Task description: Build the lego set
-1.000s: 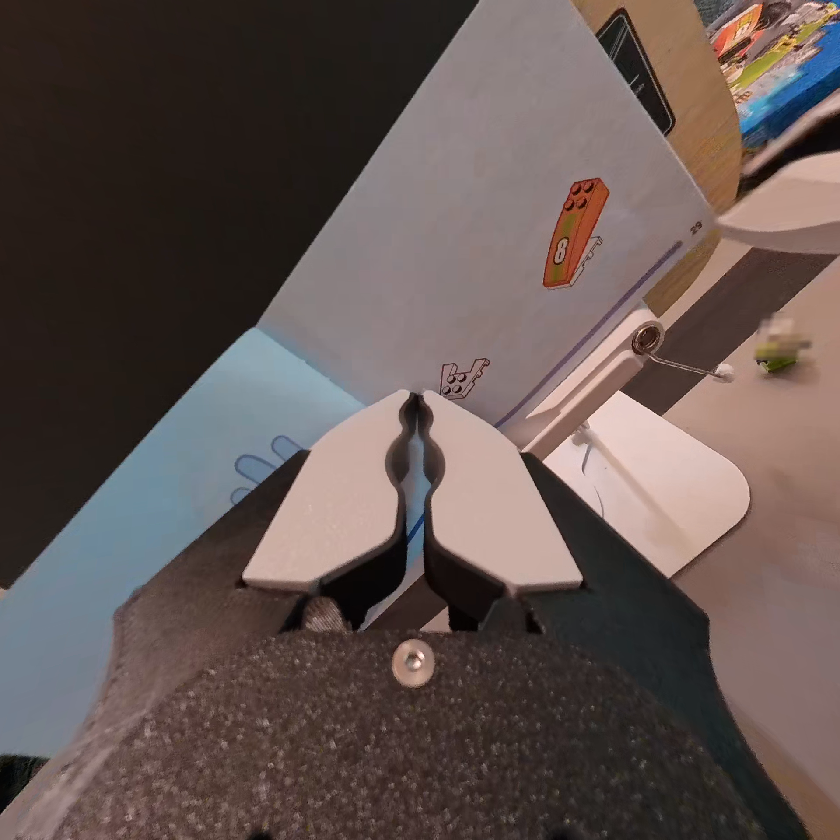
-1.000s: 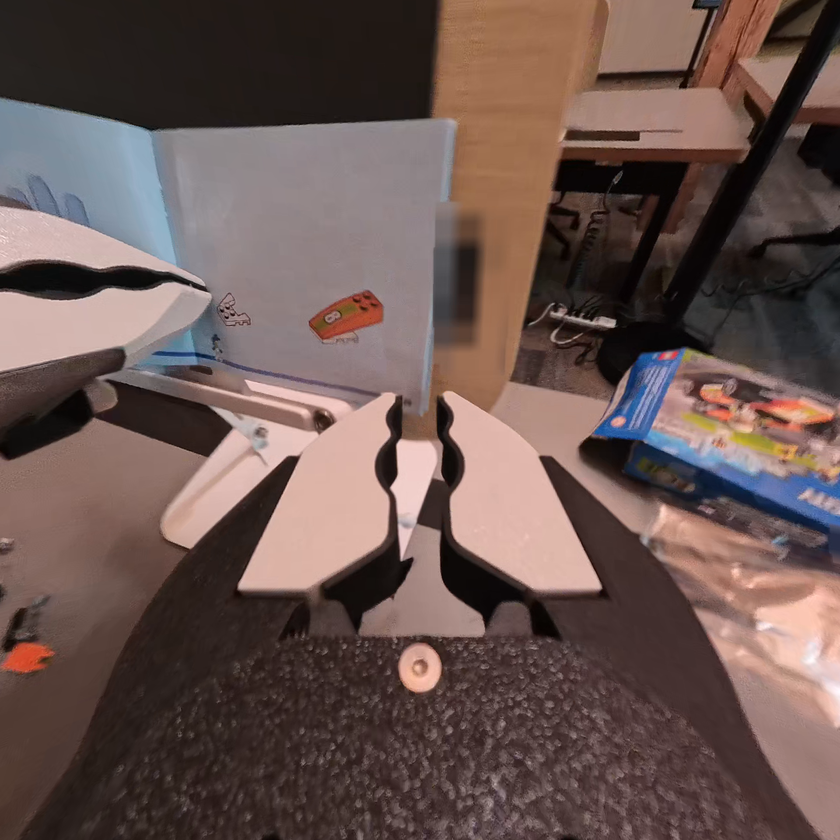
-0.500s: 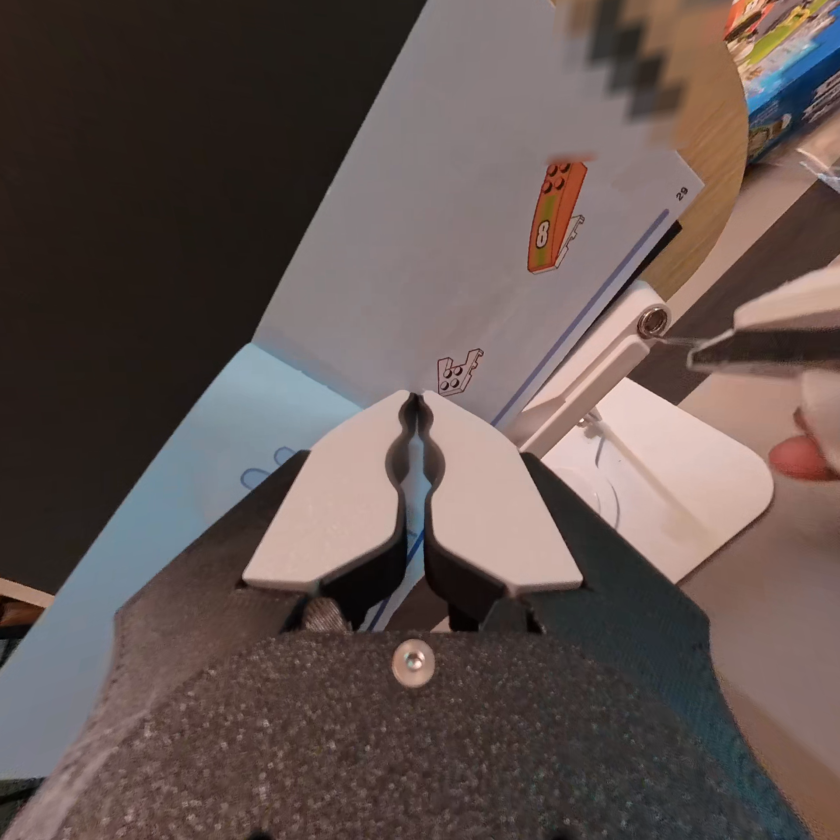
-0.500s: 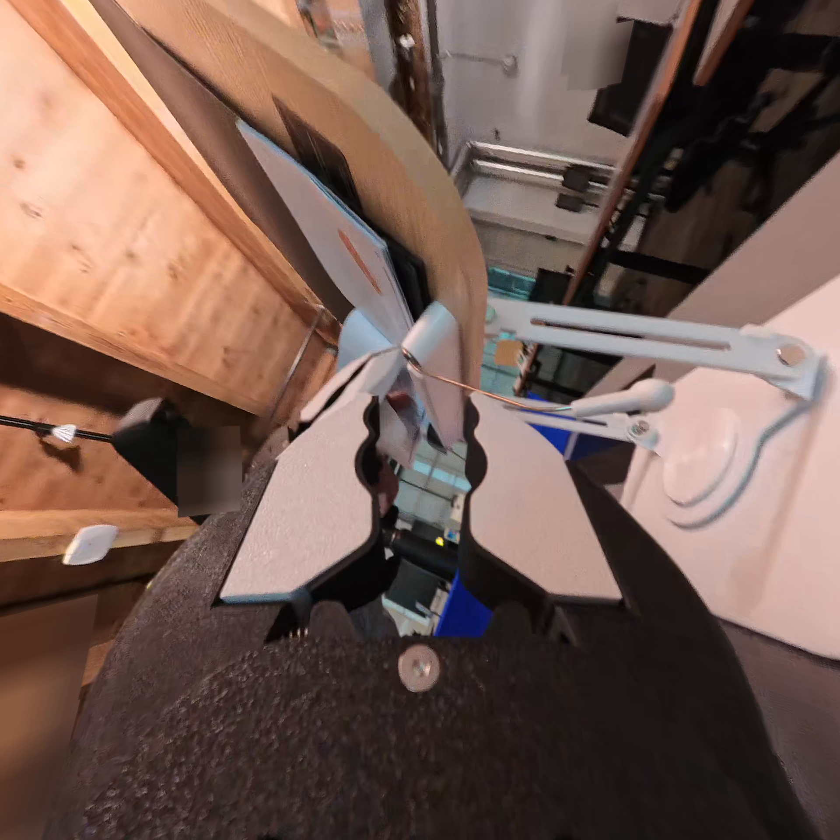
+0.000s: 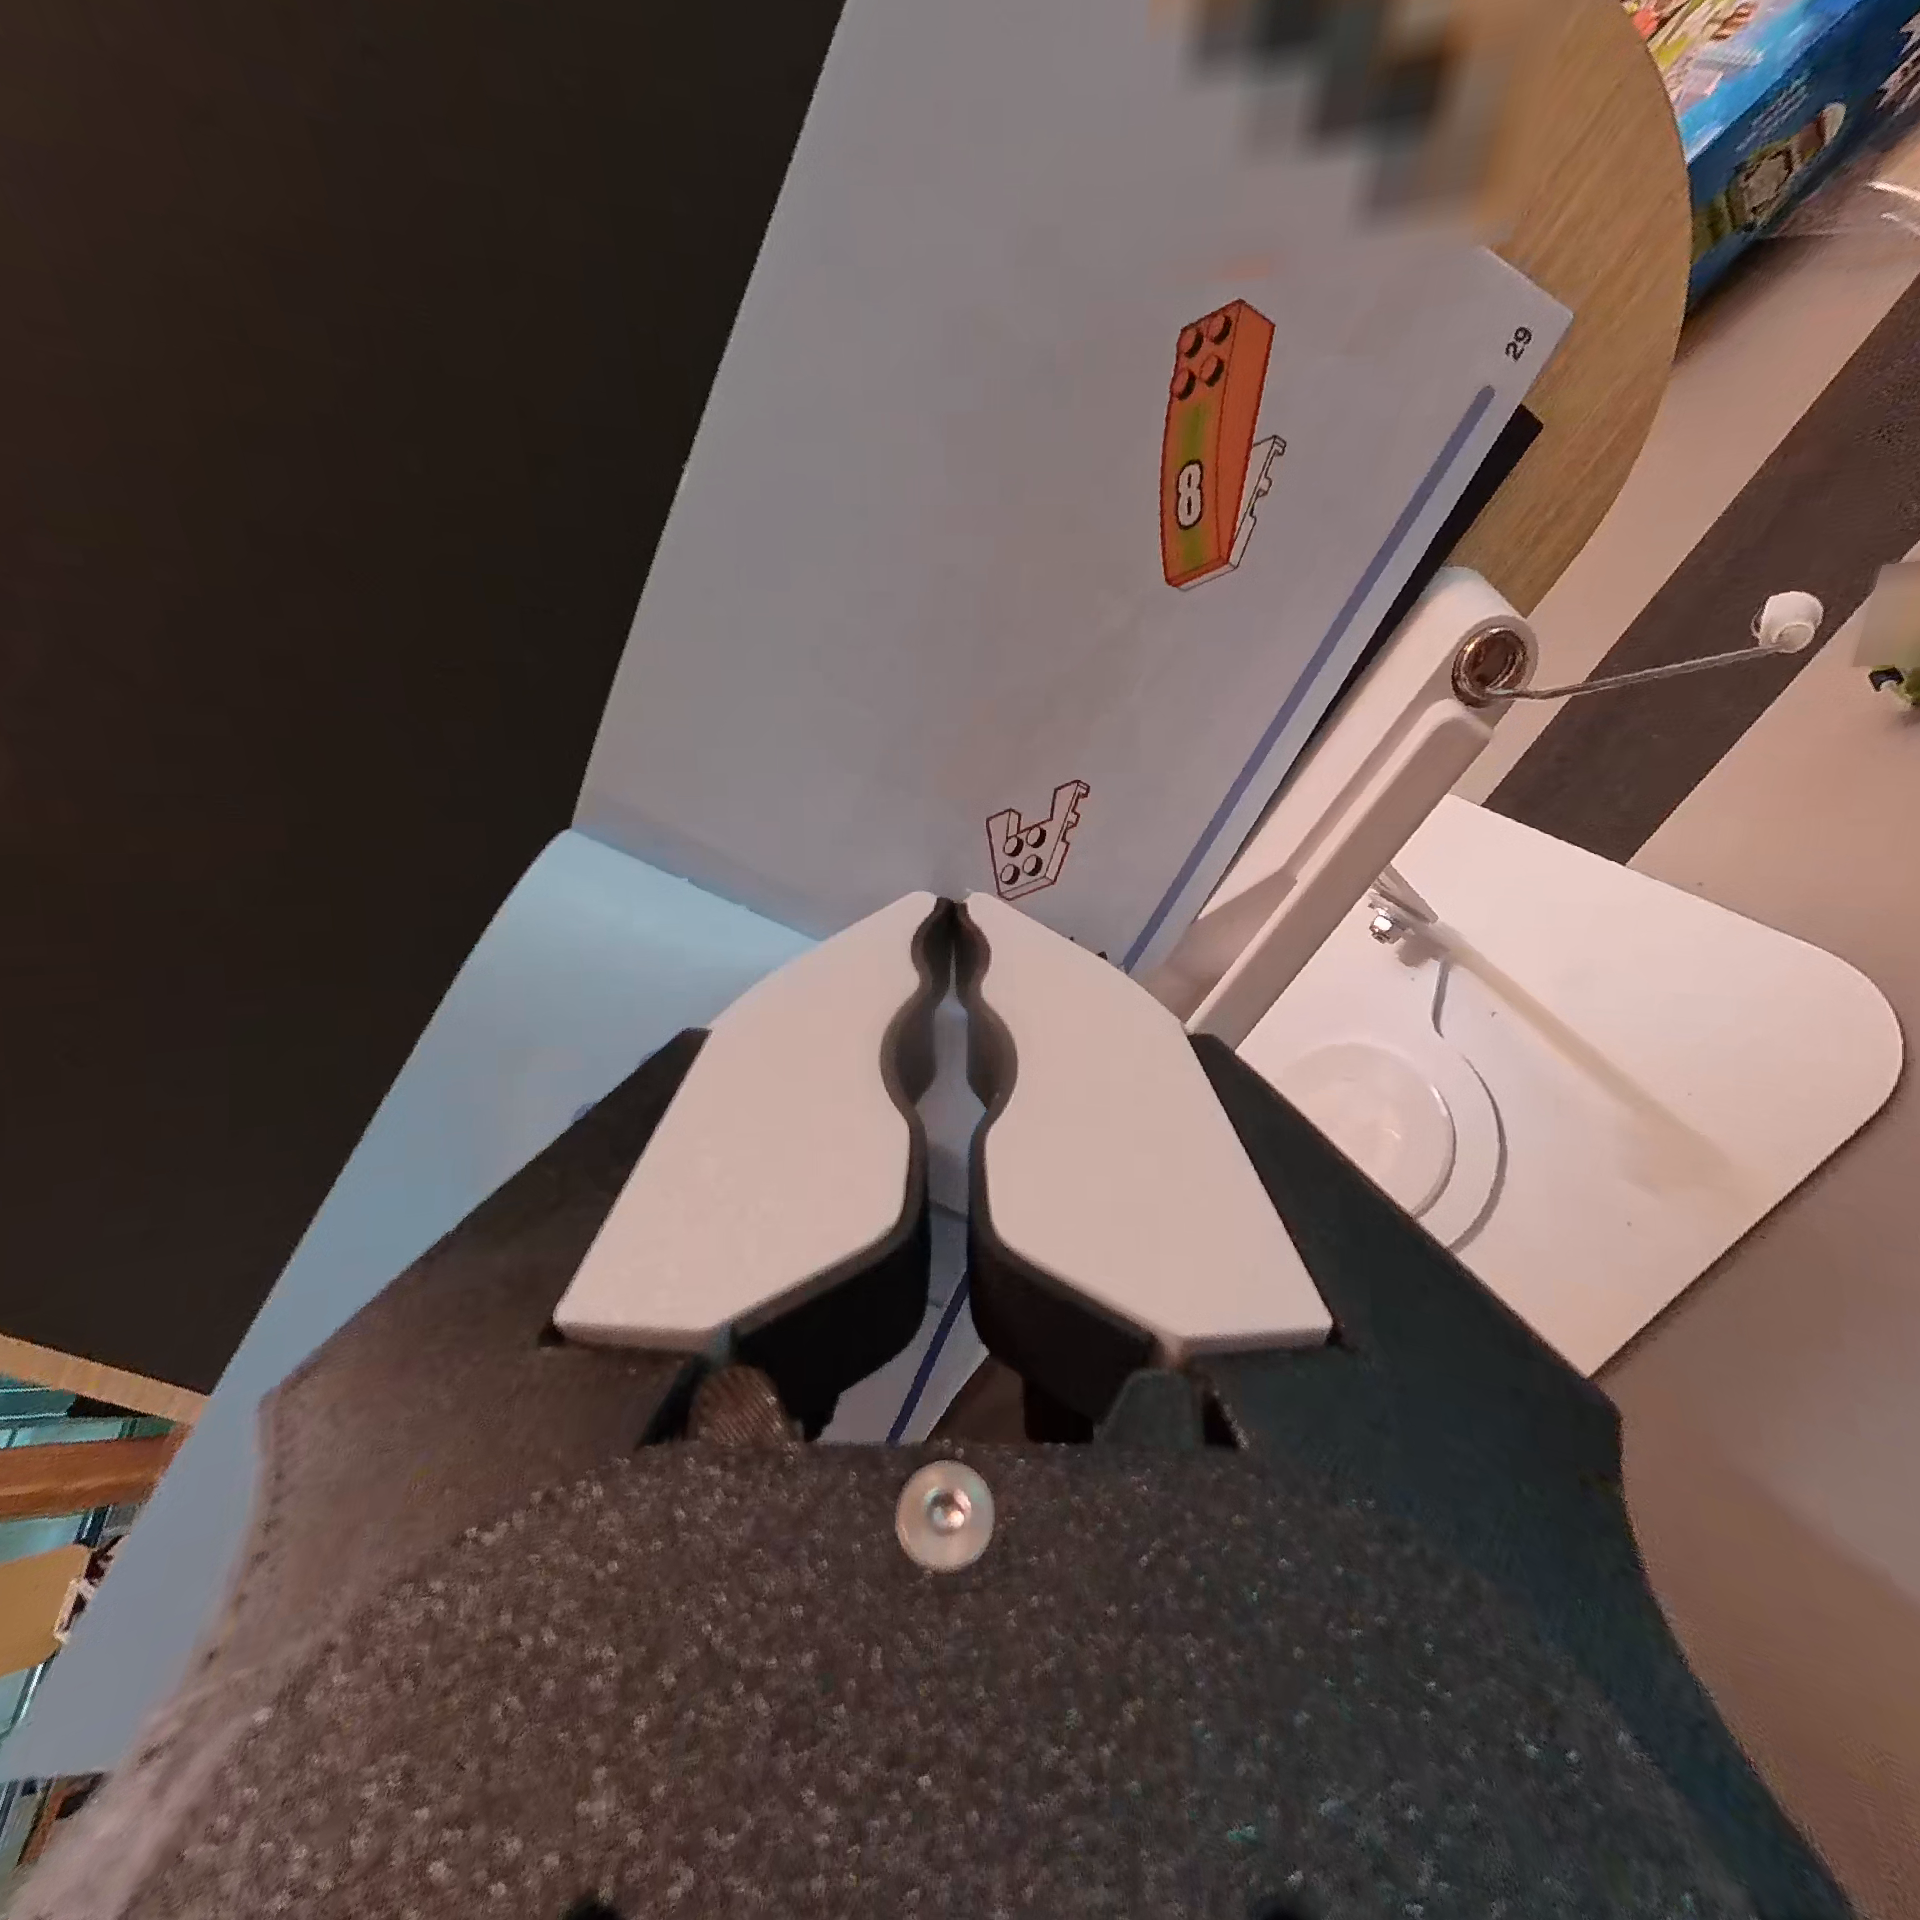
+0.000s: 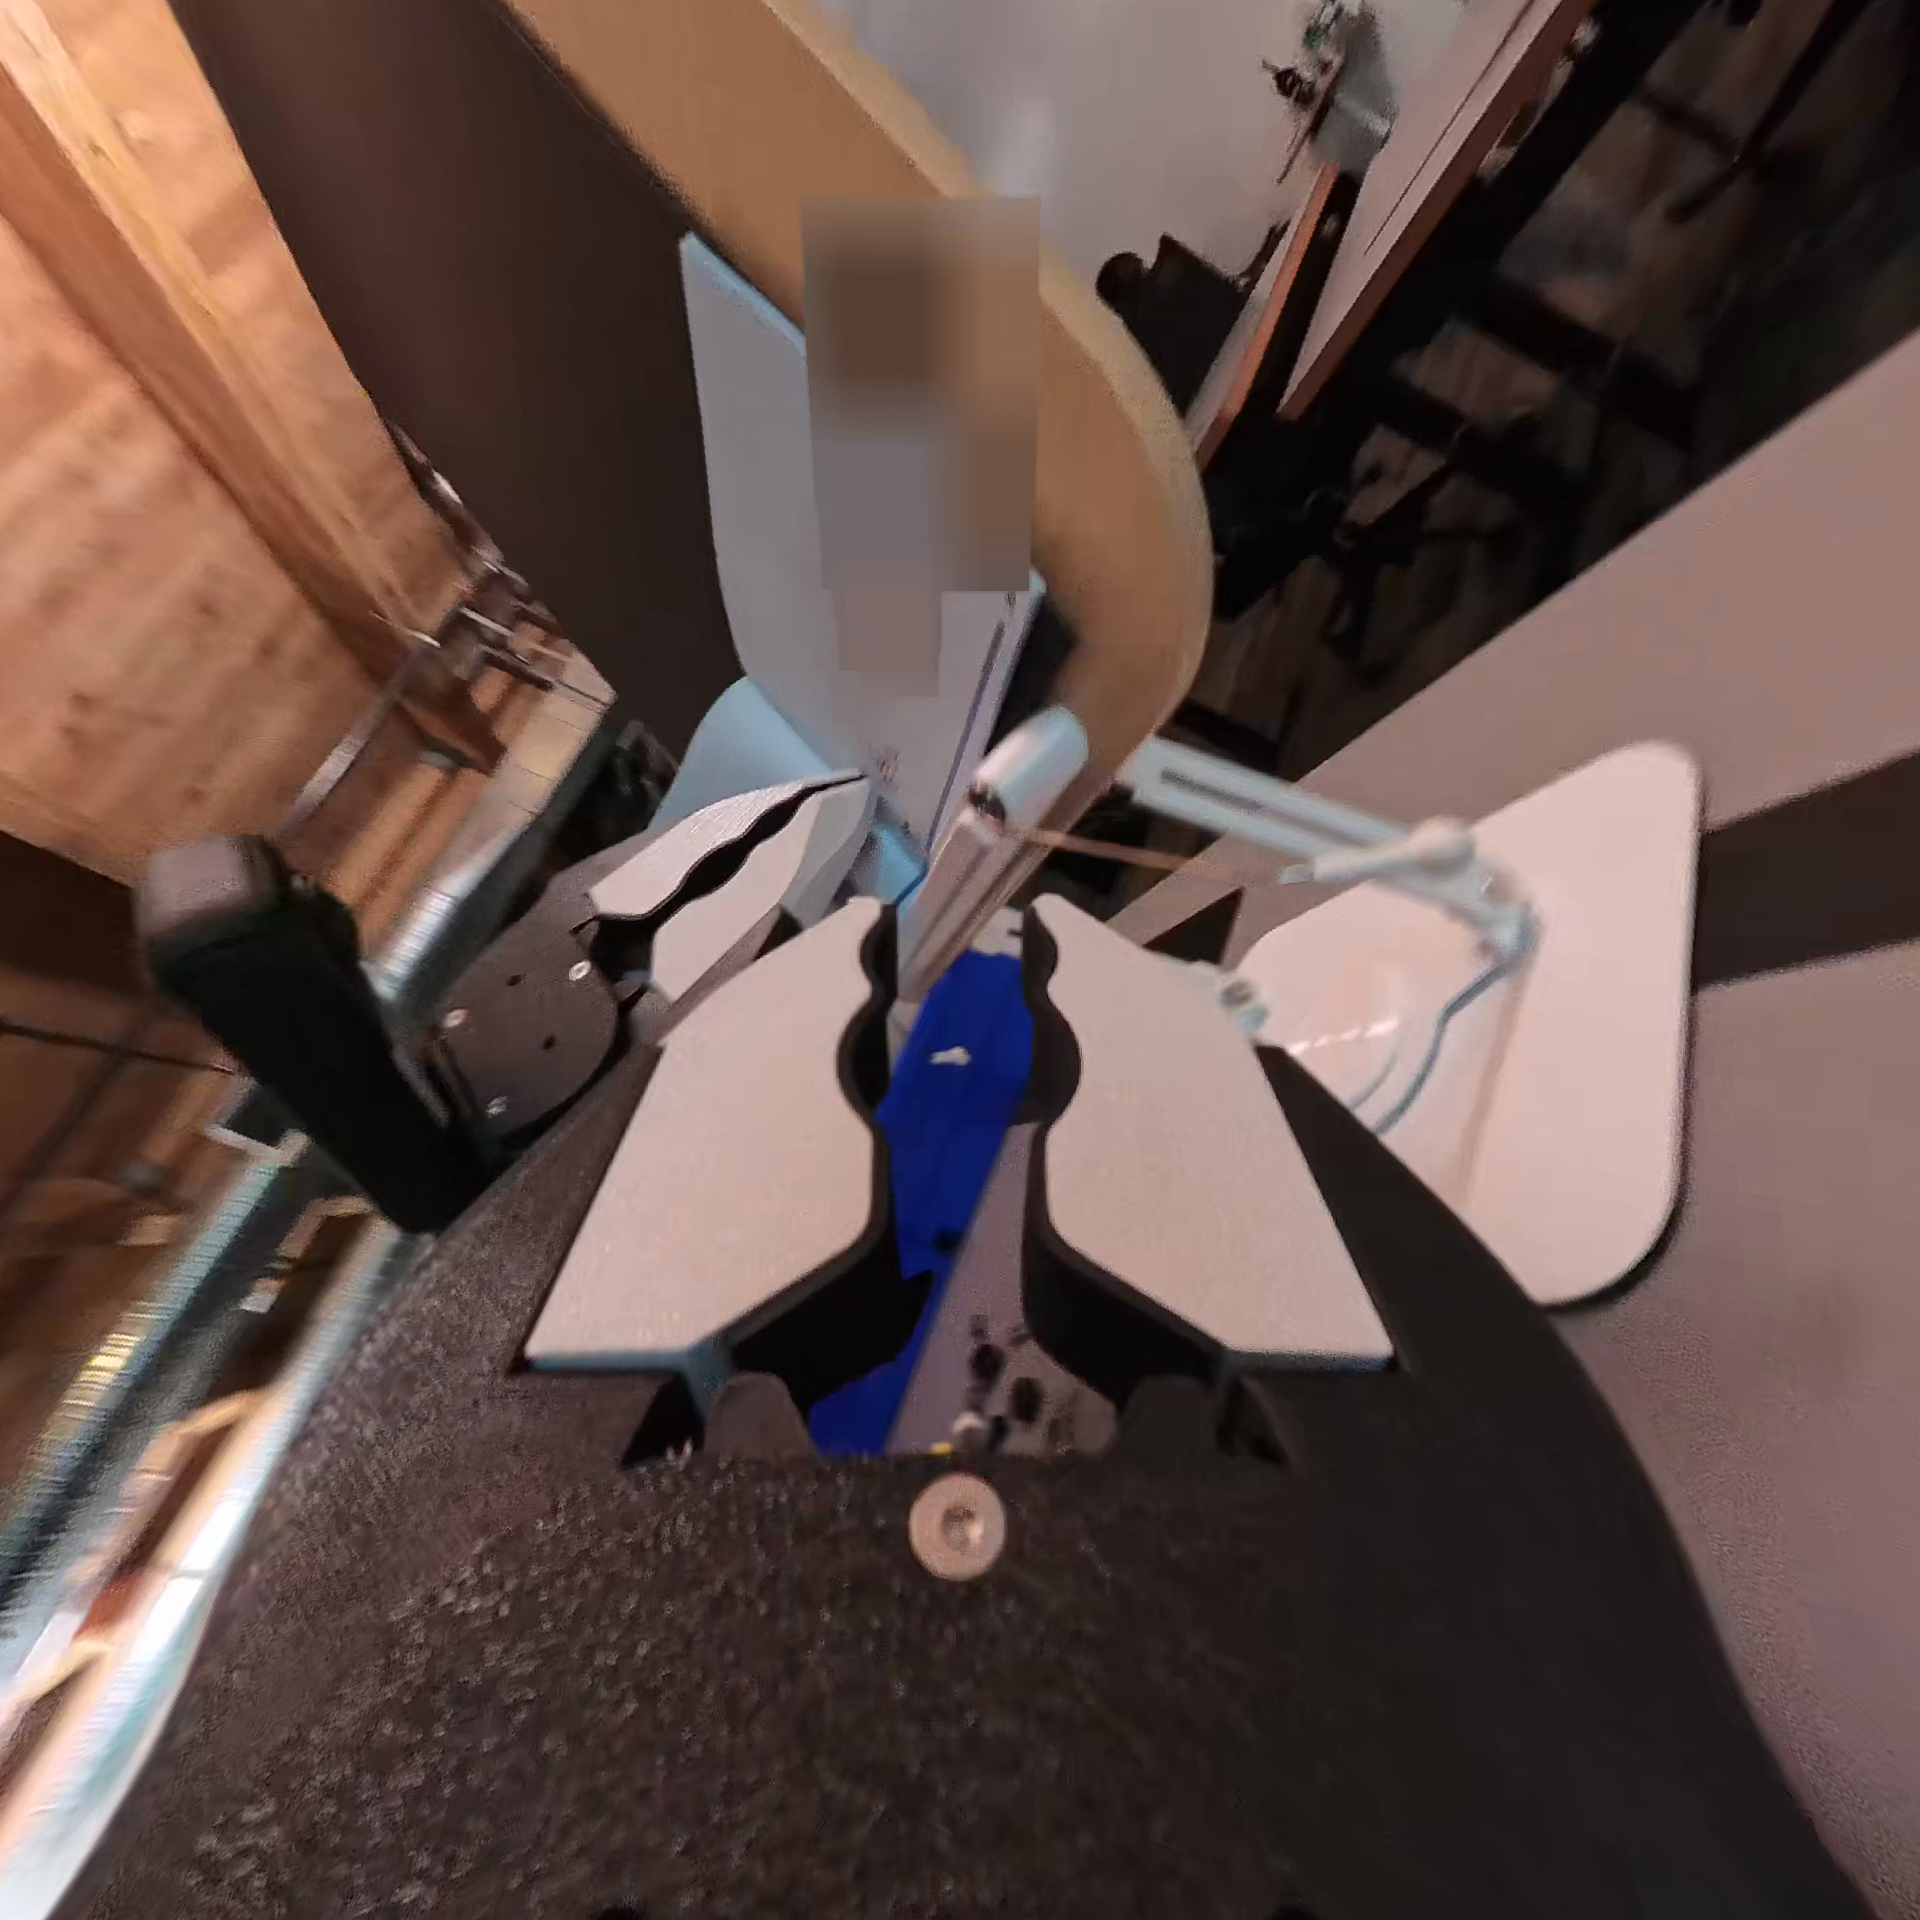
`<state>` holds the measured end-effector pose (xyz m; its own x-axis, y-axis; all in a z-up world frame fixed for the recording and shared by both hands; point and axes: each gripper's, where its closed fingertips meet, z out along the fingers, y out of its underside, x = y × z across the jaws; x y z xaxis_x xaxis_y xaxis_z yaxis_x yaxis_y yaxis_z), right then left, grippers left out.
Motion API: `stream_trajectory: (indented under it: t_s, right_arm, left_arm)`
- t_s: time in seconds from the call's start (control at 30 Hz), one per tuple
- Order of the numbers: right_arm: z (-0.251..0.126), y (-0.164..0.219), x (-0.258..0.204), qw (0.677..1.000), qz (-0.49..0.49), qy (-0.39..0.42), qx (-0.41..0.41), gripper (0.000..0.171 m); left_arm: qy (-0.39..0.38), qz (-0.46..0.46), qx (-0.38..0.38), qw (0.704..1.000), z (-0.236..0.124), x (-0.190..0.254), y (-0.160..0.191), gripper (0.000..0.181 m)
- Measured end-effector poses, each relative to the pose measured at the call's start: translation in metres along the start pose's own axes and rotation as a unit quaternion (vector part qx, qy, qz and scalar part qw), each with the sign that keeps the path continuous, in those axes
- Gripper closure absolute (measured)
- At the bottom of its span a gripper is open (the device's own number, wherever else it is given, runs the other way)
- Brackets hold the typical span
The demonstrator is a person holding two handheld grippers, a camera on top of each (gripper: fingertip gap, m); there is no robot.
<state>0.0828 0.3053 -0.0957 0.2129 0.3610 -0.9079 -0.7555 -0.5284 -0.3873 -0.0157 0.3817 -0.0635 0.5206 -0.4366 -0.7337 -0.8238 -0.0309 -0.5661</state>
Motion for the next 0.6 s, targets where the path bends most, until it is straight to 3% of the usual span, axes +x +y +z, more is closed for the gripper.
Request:
stream_trajectory:
  t_s: [0.13,0.3,0.37,0.4,0.43,0.6]
  right_arm:
    - [0.005,0.019,0.011,0.994,0.104,-0.026,0.006,0.129]
    - [0.022,0.002,0.031,0.98,0.184,-0.041,0.069,0.12]
    - [0.026,-0.01,0.037,0.972,0.207,-0.059,0.098,0.132]
    - [0.025,-0.016,0.036,0.97,0.206,-0.072,0.111,0.159]
    - [0.023,-0.022,0.032,0.972,0.185,-0.078,0.12,0.166]
    - [0.018,-0.031,0.013,0.994,0.01,-0.002,0.108,0.17]
  left_arm:
    - [0.0,-0.004,0.002,1.0,0.0,0.0,0.0,0.181]
    - [-0.002,-0.005,0.005,1.0,0.001,0.001,-0.001,0.181]
    - [-0.002,-0.003,0.007,1.0,0.001,0.001,-0.001,0.181]
    - [-0.002,-0.002,0.008,1.0,0.001,0.001,-0.001,0.181]
    - [-0.002,-0.001,0.009,1.0,0.001,0.001,-0.001,0.181]
    - [0.005,0.003,0.005,1.0,0.001,0.002,-0.001,0.181]
